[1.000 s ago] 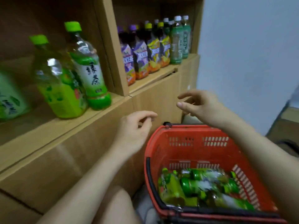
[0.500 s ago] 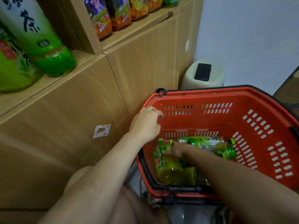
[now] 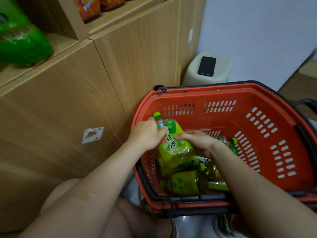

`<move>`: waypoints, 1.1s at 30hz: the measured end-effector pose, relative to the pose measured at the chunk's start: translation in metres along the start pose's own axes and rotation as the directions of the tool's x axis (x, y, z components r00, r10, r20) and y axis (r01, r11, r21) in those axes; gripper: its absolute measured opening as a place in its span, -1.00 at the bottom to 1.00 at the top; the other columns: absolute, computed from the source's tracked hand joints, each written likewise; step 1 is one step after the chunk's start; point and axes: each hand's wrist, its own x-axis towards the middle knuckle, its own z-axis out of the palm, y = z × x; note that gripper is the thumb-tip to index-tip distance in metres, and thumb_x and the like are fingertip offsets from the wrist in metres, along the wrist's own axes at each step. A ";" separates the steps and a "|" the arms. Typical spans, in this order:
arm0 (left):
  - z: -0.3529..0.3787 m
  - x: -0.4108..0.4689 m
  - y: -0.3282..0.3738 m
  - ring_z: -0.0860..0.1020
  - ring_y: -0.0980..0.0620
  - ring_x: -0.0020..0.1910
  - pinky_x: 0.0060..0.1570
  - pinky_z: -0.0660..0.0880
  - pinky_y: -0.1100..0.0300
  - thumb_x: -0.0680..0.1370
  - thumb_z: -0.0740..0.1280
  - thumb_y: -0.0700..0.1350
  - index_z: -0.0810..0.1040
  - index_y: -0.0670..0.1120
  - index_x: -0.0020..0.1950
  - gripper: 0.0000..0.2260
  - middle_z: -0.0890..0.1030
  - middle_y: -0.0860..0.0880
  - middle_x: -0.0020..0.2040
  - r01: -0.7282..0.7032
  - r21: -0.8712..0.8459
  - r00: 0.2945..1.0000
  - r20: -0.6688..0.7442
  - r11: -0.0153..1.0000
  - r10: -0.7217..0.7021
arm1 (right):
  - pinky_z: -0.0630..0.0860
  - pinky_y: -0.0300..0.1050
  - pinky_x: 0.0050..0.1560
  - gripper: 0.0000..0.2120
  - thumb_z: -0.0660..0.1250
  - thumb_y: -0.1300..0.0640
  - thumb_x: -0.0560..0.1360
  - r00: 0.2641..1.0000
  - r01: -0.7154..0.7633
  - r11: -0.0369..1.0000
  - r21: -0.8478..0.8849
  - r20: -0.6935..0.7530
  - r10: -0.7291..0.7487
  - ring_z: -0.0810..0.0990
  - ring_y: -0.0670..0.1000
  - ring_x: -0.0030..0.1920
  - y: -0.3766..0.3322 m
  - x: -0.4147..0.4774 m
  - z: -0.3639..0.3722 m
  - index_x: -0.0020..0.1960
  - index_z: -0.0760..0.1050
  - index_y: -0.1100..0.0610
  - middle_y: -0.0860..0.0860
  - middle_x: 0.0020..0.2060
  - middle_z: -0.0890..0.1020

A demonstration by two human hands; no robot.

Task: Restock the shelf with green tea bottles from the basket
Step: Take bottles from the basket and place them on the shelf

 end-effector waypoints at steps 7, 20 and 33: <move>-0.016 -0.004 0.043 0.67 0.00 -0.08 0.07 0.57 -0.07 0.29 0.57 -0.08 0.59 -0.04 0.06 -0.62 0.70 -0.03 -0.06 -0.081 -0.880 0.997 -0.065 0.467 0.051 | 0.56 0.07 0.09 -0.19 0.59 0.07 0.22 0.892 0.308 0.909 0.280 0.248 -0.379 0.58 0.15 0.21 -0.015 -0.044 -0.035 0.41 0.35 0.06 0.15 0.23 0.58; -0.004 -0.003 0.068 0.48 -0.04 0.19 0.18 0.46 -0.05 0.18 0.61 0.06 0.23 0.13 0.39 -0.13 0.49 0.06 0.26 -0.048 -0.535 0.993 -0.118 0.844 -0.019 | 0.29 0.26 0.32 -0.42 0.37 -0.07 0.45 0.991 0.025 -0.049 -0.998 0.018 0.134 0.26 0.29 0.40 0.082 0.027 -0.064 0.43 0.29 -0.08 0.22 0.40 0.29; -0.012 -0.013 0.064 0.54 0.04 0.10 0.13 0.50 -0.06 0.11 0.60 0.08 0.29 0.21 0.35 -0.12 0.54 0.13 0.16 -0.126 -0.632 0.980 -0.199 0.765 -0.003 | 0.54 0.00 0.12 -0.73 0.35 0.07 0.50 0.978 0.144 0.679 -0.720 -0.002 -0.210 0.59 0.07 0.07 0.022 -0.054 -0.118 0.17 0.48 0.10 0.03 0.05 0.60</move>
